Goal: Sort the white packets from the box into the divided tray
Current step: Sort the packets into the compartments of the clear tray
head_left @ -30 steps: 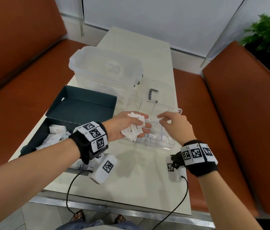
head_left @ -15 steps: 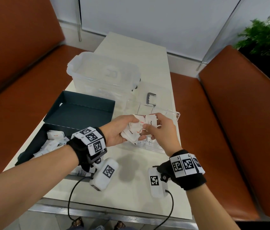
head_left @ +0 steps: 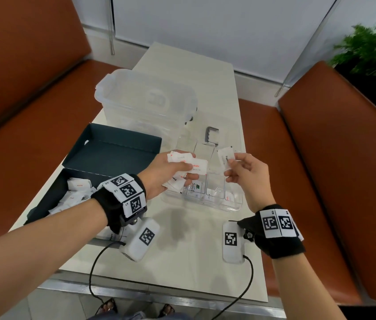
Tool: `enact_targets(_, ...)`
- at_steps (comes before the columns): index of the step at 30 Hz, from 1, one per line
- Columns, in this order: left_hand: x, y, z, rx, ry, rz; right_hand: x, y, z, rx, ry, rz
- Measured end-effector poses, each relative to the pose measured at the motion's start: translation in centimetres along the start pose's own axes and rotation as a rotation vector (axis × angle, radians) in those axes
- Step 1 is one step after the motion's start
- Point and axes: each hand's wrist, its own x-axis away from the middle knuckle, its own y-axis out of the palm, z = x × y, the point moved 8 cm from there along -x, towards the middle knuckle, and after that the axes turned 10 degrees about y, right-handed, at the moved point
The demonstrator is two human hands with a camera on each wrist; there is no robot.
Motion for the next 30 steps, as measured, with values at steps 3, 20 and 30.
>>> enact_targets(3, -0.2, -0.7, 0.5, 0.002, 0.011, 0.037, -1.2, -0.9, 1.2, 0.093, 0.075, 0.034)
enact_targets(20, 0.4, -1.8, 1.1, 0.01, 0.016, 0.065, -5.3, 4.3, 7.0, 1.083, 0.277, -0.086)
enact_targets(30, 0.4, -2.0, 1.2, 0.023, 0.013, 0.061, -6.4, 5.6, 7.4, 1.44, 0.126, -0.111)
